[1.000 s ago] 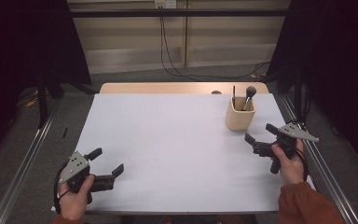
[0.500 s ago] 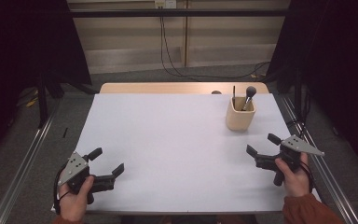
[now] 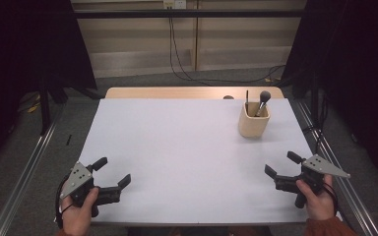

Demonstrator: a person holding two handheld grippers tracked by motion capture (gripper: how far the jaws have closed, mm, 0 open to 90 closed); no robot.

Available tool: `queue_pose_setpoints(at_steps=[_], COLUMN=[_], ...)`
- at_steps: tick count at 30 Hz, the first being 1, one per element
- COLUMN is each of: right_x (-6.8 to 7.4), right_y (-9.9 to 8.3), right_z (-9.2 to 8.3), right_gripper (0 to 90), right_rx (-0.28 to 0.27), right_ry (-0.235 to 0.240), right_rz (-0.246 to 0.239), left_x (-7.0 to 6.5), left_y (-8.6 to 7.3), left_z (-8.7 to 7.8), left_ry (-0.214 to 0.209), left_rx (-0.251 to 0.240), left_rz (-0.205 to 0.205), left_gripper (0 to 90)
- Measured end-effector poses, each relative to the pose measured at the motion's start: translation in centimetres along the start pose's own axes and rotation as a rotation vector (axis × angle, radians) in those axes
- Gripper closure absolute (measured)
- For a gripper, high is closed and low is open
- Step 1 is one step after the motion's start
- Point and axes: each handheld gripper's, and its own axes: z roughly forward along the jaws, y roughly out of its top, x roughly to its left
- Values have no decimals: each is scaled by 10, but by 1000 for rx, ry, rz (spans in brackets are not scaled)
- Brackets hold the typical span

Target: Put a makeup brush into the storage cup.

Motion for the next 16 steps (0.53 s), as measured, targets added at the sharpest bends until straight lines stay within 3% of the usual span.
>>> queue_pose_setpoints(at_steps=[16], right_x=[0], right_y=[-2], right_z=[-1], right_gripper=[13], right_rx=[5], right_ry=[22], right_rz=[2], left_x=[3], left_y=[0], left_z=[0], left_ry=[13], left_rx=[-2], left_rz=[-6], left_gripper=[13])
